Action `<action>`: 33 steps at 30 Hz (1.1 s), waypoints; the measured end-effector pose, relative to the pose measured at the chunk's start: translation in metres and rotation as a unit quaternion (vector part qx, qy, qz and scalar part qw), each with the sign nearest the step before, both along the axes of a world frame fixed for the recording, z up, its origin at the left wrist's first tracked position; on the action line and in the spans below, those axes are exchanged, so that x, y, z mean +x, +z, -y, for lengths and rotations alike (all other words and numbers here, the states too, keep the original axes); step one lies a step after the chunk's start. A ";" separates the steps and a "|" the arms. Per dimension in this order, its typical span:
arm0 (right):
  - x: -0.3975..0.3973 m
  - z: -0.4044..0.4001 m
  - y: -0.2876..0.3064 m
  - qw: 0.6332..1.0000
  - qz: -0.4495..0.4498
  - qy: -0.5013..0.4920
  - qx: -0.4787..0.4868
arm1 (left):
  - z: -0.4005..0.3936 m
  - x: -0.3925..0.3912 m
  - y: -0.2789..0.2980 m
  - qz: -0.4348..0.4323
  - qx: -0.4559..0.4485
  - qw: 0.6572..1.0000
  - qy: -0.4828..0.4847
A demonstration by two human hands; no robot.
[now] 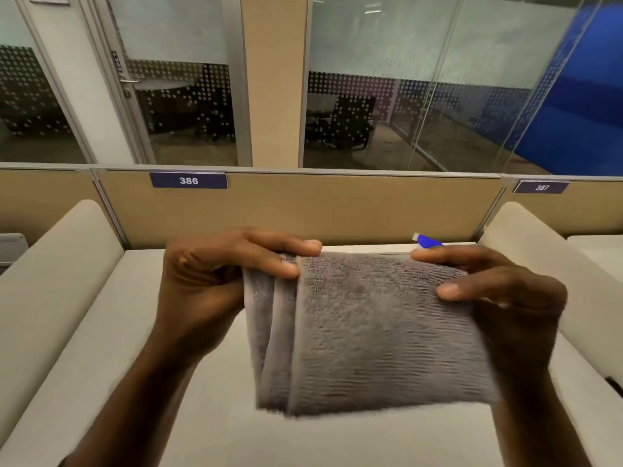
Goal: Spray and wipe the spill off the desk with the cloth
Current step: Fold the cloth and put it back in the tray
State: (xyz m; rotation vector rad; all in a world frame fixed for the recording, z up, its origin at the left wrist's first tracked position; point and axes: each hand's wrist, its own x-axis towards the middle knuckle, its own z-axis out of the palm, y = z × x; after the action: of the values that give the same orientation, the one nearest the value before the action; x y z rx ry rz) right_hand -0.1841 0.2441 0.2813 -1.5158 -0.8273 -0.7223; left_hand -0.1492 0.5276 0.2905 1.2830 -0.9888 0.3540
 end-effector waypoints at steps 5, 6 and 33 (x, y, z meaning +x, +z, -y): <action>0.027 -0.009 -0.028 0.998 -0.031 -0.035 0.034 | 0.018 0.019 -0.031 -0.140 -0.089 0.984 -0.064; 0.034 -0.010 -0.034 0.998 -0.030 -0.045 0.032 | 0.021 0.024 -0.040 -0.172 -0.101 0.977 -0.073; 0.089 -0.003 -0.090 0.960 -0.271 0.050 0.042 | 0.018 0.061 -0.084 -0.438 0.117 0.891 0.001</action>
State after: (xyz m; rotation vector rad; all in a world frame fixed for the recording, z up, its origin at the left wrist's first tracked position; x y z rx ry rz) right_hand -0.0954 0.2475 0.1918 -1.4824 -0.4457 -0.2376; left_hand -0.0881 0.5098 0.2069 1.4471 -0.2509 -0.3524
